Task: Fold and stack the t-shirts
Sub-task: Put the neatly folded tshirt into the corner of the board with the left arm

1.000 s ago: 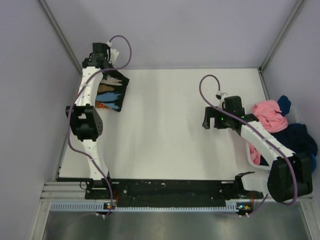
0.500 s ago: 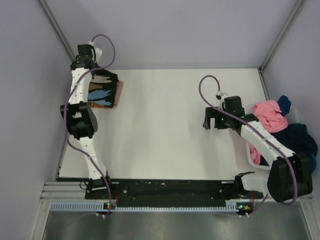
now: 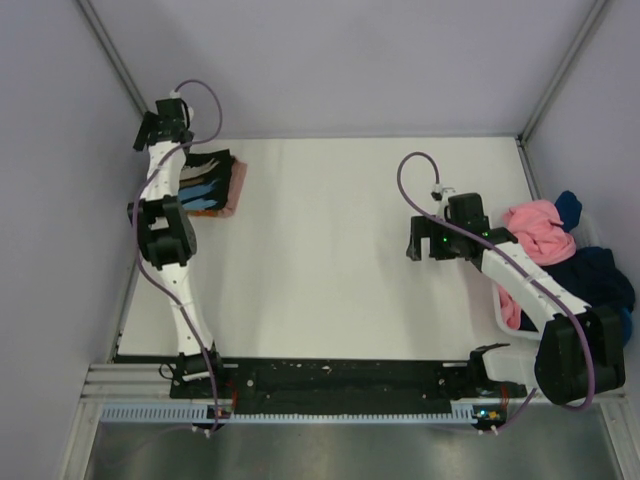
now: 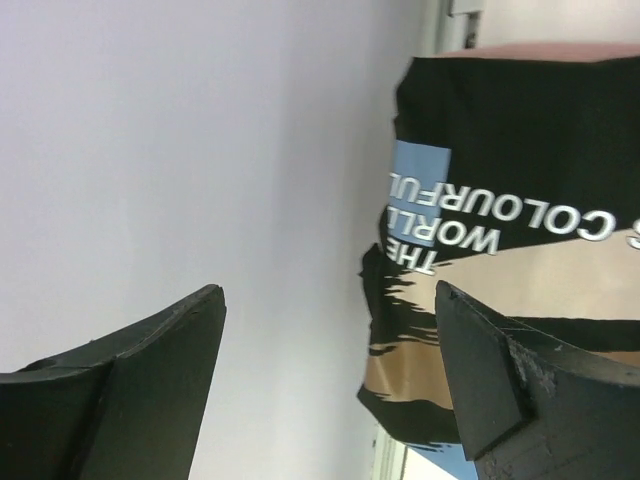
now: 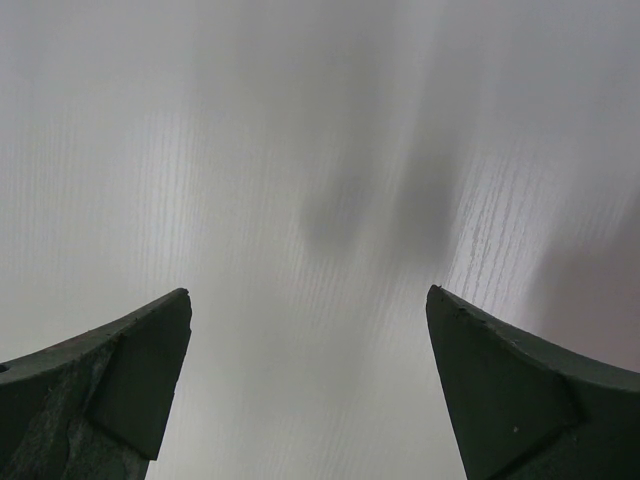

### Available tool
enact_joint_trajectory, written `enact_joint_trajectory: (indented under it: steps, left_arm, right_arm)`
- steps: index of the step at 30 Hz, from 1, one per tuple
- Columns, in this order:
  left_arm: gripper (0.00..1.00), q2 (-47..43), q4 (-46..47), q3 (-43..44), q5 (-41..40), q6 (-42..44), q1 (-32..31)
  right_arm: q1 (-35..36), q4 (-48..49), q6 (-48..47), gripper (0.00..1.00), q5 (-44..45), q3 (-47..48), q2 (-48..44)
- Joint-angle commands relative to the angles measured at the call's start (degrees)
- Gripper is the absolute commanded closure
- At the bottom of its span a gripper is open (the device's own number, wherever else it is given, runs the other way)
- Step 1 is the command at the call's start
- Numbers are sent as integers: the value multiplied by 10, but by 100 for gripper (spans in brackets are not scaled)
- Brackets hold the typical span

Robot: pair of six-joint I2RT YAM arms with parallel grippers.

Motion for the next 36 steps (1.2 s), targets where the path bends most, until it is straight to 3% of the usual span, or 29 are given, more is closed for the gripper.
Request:
enact_joint_trajectory:
  steps: [1, 4, 7, 8, 9, 16, 22, 26, 31, 36]
  left_arm:
    - [11, -72, 66, -15, -31, 12, 4]
    - [11, -114, 51, -62, -1, 0, 0]
    - [10, -179, 12, -124, 83, -20, -10]
    - [10, -203, 2, -152, 113, -27, -15]
    - [1, -232, -9, -182, 143, -34, -20]
    - [1, -430, -41, -435, 279, -61, -95]
    - [1, -627, 53, -680, 430, -111, -127]
    - [1, -750, 170, -863, 471, -130, -127]
    - [1, -845, 312, -1028, 423, -171, -126]
    - [1, -856, 411, -1099, 399, -203, -126]
  right_arm:
    - [5, 0, -2, 1, -1, 20, -27]
    - [5, -3, -2, 1, -1, 23, -38]
    - [5, -3, 0, 1, 12, 26, -49]
    - [5, -3, 0, 1, 19, 25, -55]
    - [5, -2, -2, 1, 25, 23, -59]
    - [5, 24, -5, 1, 42, -19, -95]
    - [5, 83, 6, 1, 28, -65, -140]
    - [5, 134, 13, 1, 24, -96, -156]
    - [5, 184, 19, 1, 27, -139, -173]
    - [5, 228, 21, 1, 27, -183, -201]
